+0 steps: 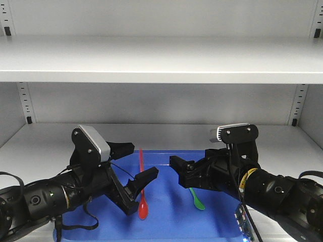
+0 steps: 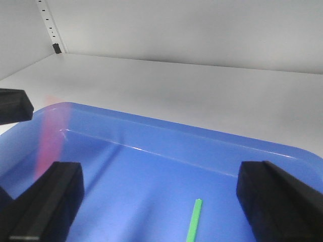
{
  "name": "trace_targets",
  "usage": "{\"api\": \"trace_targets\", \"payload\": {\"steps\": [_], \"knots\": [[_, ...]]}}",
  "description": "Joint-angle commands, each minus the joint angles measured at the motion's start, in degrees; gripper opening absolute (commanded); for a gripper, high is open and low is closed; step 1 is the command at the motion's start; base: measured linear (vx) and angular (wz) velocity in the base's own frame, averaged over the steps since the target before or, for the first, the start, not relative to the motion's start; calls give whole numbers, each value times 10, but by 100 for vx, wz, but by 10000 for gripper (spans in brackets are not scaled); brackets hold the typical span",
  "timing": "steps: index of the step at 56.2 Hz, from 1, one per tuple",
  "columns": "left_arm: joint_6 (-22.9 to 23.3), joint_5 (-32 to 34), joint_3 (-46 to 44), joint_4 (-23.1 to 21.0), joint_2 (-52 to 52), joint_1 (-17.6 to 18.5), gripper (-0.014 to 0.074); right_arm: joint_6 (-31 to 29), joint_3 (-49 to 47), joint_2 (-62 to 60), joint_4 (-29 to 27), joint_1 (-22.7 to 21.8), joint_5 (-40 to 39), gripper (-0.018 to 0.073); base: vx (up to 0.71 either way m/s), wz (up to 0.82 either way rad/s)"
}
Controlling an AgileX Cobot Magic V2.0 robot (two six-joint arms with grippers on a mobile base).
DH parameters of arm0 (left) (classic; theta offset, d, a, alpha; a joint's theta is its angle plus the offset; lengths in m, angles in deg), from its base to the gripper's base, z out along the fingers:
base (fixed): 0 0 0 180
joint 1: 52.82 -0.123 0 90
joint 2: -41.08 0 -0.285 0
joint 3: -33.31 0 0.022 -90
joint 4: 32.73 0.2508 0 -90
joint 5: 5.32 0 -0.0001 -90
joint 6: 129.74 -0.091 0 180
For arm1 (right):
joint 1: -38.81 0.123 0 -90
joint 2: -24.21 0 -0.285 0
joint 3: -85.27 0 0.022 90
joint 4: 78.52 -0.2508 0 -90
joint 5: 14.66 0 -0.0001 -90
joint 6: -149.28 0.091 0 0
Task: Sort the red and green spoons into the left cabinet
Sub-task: 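Lower both grippers over the blue tray, then open left gripper to drop red spoon into tray, withdraw left arm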
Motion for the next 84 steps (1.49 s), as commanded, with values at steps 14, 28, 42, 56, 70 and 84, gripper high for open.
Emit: {"api": "trace_targets", "payload": {"steps": [14, 28, 42, 56, 70, 84], "knots": [[298, 62, -21, -148, -25, 3, 463, -5, -19, -21, -3, -1, -39, 602, 0, 0], [329, 62, -21, -150, -25, 3, 406, -5, -17, -20, -3, -1, -38, 567, 0, 0], [329, 62, -21, -150, -25, 3, 386, -5, -17, -20, -3, -1, -38, 546, 0, 0], [329, 53, -20, -151, -25, 3, 386, -5, -17, -20, -3, -1, -38, 545, 0, 0], [279, -82, 49, -229, -137, 14, 249, -5, -17, -20, -3, -1, -38, 545, 0, 0], [-32, -189, 245, -478, -362, 8, -9, -5, -17, -20, -3, -1, -38, 545, 0, 0]]}}
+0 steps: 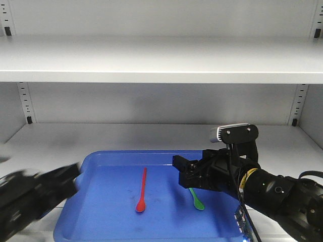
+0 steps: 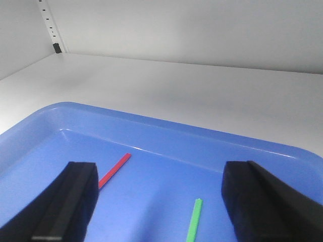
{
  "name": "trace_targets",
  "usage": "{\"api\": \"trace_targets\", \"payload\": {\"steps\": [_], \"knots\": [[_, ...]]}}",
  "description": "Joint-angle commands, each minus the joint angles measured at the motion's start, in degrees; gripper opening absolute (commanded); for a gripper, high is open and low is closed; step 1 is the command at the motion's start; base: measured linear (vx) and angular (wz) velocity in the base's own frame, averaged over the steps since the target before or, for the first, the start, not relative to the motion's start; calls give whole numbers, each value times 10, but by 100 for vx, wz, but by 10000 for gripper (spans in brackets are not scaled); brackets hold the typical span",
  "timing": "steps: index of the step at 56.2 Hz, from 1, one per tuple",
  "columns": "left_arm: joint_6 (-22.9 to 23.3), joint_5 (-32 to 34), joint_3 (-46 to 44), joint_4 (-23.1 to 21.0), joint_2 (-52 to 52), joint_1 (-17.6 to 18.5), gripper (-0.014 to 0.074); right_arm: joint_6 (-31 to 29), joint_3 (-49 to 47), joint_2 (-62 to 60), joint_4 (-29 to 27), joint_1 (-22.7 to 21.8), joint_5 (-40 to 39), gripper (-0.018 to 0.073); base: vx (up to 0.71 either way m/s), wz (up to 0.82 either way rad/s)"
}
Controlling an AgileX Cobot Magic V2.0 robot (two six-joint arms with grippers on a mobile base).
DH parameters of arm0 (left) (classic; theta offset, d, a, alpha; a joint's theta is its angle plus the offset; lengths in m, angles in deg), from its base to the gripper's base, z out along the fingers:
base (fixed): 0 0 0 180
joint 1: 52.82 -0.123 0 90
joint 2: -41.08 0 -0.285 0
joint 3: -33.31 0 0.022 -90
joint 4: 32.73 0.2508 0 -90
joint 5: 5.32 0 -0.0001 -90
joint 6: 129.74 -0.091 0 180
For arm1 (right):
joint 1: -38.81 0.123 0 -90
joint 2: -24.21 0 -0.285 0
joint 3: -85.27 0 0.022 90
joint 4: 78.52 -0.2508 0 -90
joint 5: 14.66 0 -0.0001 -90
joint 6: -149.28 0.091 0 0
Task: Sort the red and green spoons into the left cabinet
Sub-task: 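Open left gripper to drop red spoon into tray, withdraw left arm, then open right gripper to release green spoon into tray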
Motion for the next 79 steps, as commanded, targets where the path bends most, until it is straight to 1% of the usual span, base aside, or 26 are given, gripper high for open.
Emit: {"api": "trace_targets", "payload": {"steps": [1, 2, 6, 9, 11, 13, 16, 20, 26, 29, 34, 36, 37, 39, 42, 46, 50, 56, 79], "knots": [[-149, 21, 54, -78, -103, -5, -9, -4, -17, -20, -3, -1, -38, 545, 0, 0], [-184, 21, 64, -80, -124, -8, -9, -4, -17, -20, -3, -1, -38, 545, 0, 0], [-290, 21, 116, -80, -196, -22, -9, -4, -17, -20, -3, -1, -38, 545, 0, 0], [-353, 24, 155, -81, -258, -34, -9, -4, -17, -20, -3, -1, -38, 545, 0, 0], [-375, 25, 179, -82, -298, -42, -9, -4, -17, -20, -3, -1, -38, 545, 0, 0], [-383, 25, 202, -88, -339, -52, -8, -4, -17, -20, -3, -1, -38, 545, 0, 0], [-382, 25, 238, -101, -397, -71, -8, -4, -17, -20, -3, -1, -38, 545, 0, 0], [-381, 23, 278, -111, -479, -110, -8, -4, -17, -20, -3, -1, -38, 545, 0, 0], [-375, 9, 324, -103, -587, -160, -8, -4, -17, -20, -3, -1, -39, 545, 0, 0], [-349, -3, 342, -101, -630, -178, -8, -4, -17, -20, -3, -1, -40, 545, 0, 0], [-303, -40, 362, -101, -673, -193, -8, -4, -17, -20, -3, -1, -39, 545, 0, 0], [-290, -56, 369, -101, -682, -196, -8, -4, -17, -20, -3, -1, -39, 545, 0, 0], [-280, -78, 371, -101, -687, -197, -8, -4, -17, -20, -3, -1, -39, 545, 0, 0], [-274, -104, 371, -101, -687, -199, -8, -4, -17, -20, -3, -1, -39, 545, 0, 0], [-276, -138, 370, -101, -684, -200, -8, -4, -17, -20, -3, -1, -39, 545, 0, 0], [-277, -168, 370, -101, -686, -200, -8, -4, -17, -20, -3, -1, -39, 545, 0, 0], [-288, -194, 370, -100, -686, -200, -8, -4, -17, -20, -3, -1, -39, 545, 0, 0], [-303, -209, 370, -101, -686, -200, -8, -4, -17, -20, -3, -1, -39, 545, 0, 0], [-301, -211, 370, -106, -686, -200, -7, -4, -17, -20, -3, -1, -39, 545, 0, 0]]}}
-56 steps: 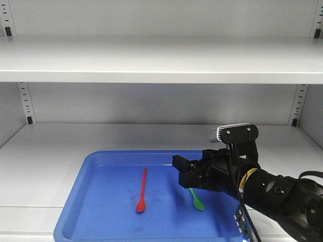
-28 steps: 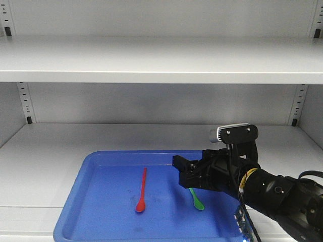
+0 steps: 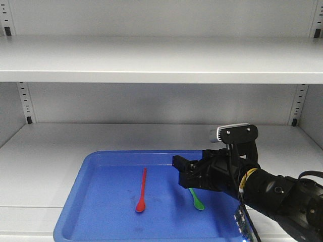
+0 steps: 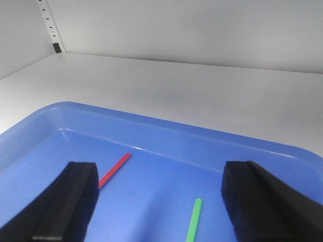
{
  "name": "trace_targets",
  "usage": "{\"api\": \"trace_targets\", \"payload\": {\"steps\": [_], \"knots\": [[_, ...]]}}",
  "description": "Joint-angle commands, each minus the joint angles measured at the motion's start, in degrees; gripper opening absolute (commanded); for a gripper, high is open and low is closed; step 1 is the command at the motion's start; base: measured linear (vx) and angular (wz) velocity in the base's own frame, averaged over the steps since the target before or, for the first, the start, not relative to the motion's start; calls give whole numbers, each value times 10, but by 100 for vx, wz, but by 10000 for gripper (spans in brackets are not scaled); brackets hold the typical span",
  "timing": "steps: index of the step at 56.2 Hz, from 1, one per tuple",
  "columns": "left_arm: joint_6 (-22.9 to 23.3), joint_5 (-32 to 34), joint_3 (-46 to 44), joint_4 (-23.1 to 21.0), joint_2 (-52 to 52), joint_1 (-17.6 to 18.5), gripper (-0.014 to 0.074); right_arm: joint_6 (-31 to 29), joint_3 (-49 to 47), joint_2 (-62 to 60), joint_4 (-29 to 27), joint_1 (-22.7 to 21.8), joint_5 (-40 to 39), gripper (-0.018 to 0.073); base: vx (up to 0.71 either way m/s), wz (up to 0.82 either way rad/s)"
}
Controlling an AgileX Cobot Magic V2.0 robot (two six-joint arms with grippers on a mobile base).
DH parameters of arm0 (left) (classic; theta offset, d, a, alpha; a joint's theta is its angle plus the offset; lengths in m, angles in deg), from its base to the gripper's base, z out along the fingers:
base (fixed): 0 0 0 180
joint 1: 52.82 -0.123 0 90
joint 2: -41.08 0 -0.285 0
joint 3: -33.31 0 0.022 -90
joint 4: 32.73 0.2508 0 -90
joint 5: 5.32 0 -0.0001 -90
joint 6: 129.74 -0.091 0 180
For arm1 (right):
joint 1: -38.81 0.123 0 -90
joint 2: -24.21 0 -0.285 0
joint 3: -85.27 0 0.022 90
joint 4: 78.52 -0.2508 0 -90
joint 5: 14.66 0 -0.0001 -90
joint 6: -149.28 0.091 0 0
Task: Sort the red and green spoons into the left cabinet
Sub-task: 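Open right gripper to release green spoon into tray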
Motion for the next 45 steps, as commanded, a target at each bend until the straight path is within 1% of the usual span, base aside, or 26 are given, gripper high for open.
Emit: {"api": "trace_targets", "payload": {"steps": [1, 26, 30, 34, 37, 40, 44, 45], "knots": [[-1, 41, -2, -5, -12, 0, -7, -4, -17, -20, -3, -1, -39, 545, 0, 0], [-1, 41, -2, -5, -12, 0, -7, -10, -17, -20, -3, -4, -38, 540, 0, 0], [-1, 41, -2, -5, -12, 0, -7, -11, -17, -26, -3, -6, -15, 531, 0, 0], [-1, 41, -2, -5, -12, 0, -8, -11, -17, -44, -10, -5, 29, 515, 0, 0], [-1, 41, -2, -5, -12, 0, -8, -21, -15, -68, -36, -5, 77, 497, 0, 0], [-1, 41, -2, -5, -12, 0, -8, -47, 0, -100, -85, -5, 113, 475, 0, 0], [-1, 41, -2, -5, -12, 0, -8, -98, 32, -142, -146, -17, 122, 435, 0, 0], [-1, 41, -2, -5, -12, 0, -8, -121, 46, -158, -161, -22, 121, 426, 0, 0]]}}
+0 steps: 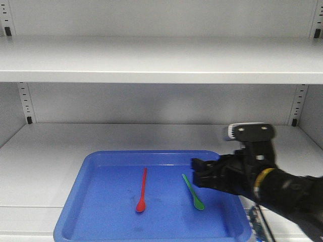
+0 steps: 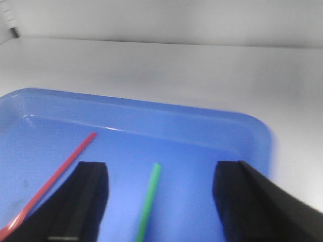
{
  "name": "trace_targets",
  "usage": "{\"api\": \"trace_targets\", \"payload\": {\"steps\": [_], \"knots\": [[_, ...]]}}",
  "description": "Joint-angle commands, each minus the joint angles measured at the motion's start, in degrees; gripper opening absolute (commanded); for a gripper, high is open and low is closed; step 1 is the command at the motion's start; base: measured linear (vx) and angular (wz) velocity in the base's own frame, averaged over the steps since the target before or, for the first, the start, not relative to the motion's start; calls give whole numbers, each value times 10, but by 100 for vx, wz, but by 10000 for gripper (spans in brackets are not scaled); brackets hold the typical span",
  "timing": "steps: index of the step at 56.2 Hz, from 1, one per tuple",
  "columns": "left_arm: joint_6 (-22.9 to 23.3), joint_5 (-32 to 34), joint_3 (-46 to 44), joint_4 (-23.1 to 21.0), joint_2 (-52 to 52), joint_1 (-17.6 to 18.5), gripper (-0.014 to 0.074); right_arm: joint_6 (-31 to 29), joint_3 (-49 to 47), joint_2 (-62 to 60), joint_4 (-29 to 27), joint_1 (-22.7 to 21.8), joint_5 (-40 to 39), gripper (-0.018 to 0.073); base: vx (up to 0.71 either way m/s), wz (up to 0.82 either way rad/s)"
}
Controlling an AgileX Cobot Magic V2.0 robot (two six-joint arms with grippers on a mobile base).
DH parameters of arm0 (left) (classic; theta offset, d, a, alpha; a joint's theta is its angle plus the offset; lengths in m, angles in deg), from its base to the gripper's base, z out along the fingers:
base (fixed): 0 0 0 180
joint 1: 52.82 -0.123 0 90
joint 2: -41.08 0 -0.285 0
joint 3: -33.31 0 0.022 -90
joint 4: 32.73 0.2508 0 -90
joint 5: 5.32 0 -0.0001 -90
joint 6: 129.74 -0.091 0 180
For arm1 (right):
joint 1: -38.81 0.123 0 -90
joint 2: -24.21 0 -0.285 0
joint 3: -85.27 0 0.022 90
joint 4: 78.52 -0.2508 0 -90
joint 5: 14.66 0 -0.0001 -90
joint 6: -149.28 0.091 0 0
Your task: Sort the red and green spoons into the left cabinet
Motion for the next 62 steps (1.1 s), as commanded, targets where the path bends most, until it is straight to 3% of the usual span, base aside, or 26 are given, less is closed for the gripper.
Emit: {"api": "trace_targets", "payload": {"steps": [1, 7, 12, 25, 33, 49, 62], "knots": [[0, 44, -2, -5, -12, 0, -8, -82, 24, -82, -75, -18, -16, 410, 0, 0], [0, 44, -2, -5, -12, 0, -8, -185, 101, -165, -92, -46, -24, 321, 0, 0], [0, 44, -2, -5, -12, 0, -8, -231, 164, -243, -92, -75, -24, 226, 0, 0], [0, 44, -2, -5, -12, 0, -8, -237, 311, -454, -95, -171, -24, -15, 0, 0], [0, 44, -2, -5, -12, 0, -7, -237, 391, -563, -95, -203, -24, -11, 0, 0], [0, 44, -2, -5, -12, 0, -7, -237, 544, -711, -95, -197, -28, -9, 0, 0], [-1, 44, -2, -5, -12, 0, -7, -236, 545, -814, -92, -197, 135, -9, 0, 0]]}}
